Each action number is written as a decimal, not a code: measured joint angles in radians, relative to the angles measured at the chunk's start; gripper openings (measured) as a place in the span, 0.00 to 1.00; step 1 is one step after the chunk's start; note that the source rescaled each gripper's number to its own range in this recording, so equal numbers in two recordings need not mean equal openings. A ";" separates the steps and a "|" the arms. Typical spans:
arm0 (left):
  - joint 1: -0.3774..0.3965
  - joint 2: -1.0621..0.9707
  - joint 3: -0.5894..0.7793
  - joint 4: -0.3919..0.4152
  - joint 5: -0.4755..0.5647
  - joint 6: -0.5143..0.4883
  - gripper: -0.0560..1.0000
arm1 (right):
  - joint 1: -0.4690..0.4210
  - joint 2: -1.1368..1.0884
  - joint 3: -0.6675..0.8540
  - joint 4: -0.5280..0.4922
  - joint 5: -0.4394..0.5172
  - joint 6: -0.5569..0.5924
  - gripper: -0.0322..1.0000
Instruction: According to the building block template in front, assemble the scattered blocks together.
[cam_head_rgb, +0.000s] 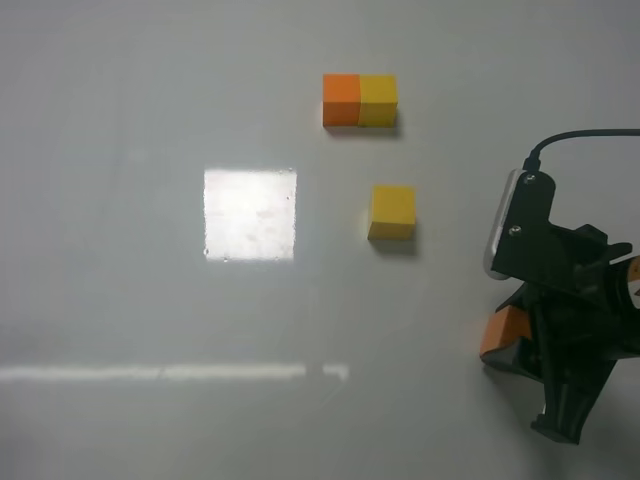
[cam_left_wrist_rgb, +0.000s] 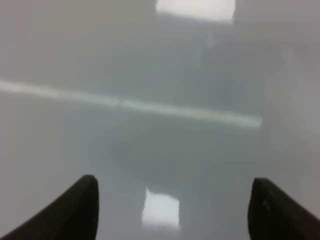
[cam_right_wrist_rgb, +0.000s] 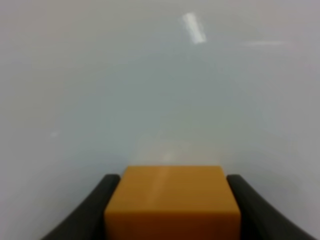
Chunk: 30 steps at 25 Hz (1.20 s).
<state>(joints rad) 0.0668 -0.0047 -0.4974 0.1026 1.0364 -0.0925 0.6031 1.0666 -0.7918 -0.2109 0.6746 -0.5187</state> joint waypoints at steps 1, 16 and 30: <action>0.000 0.000 0.000 0.000 0.000 0.000 0.64 | 0.000 0.000 0.000 0.000 0.004 0.000 0.03; 0.000 0.000 0.000 0.000 0.000 0.000 0.63 | 0.068 -0.023 -0.381 0.008 0.399 -0.126 0.03; 0.000 0.000 0.000 0.000 0.000 0.001 0.63 | 0.440 0.266 -0.677 -0.285 0.494 -0.043 0.03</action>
<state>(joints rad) 0.0668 -0.0047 -0.4974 0.1026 1.0364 -0.0915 1.0427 1.3324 -1.4688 -0.4958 1.1689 -0.5614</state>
